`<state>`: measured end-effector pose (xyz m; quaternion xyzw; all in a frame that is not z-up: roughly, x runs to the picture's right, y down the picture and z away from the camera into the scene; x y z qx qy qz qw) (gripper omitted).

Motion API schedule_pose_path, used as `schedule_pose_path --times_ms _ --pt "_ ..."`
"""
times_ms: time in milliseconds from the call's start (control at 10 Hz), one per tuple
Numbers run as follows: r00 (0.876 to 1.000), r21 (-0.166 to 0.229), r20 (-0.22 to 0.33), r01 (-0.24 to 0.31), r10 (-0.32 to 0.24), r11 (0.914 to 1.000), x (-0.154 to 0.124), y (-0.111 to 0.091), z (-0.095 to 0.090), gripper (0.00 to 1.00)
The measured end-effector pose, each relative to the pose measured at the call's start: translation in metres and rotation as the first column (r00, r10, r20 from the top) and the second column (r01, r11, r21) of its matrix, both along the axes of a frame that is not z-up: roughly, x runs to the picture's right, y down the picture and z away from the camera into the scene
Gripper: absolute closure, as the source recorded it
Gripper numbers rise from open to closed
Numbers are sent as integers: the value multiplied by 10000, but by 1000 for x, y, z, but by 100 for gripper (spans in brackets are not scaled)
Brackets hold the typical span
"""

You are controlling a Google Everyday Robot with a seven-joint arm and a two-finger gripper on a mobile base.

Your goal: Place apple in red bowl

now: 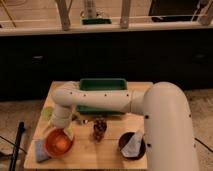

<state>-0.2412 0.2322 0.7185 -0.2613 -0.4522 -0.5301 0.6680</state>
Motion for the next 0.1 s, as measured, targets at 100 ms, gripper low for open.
schedule_pose_path --times_ms 100 --pt "10000 -13 10 13 -13 10000 0 0 0 20"
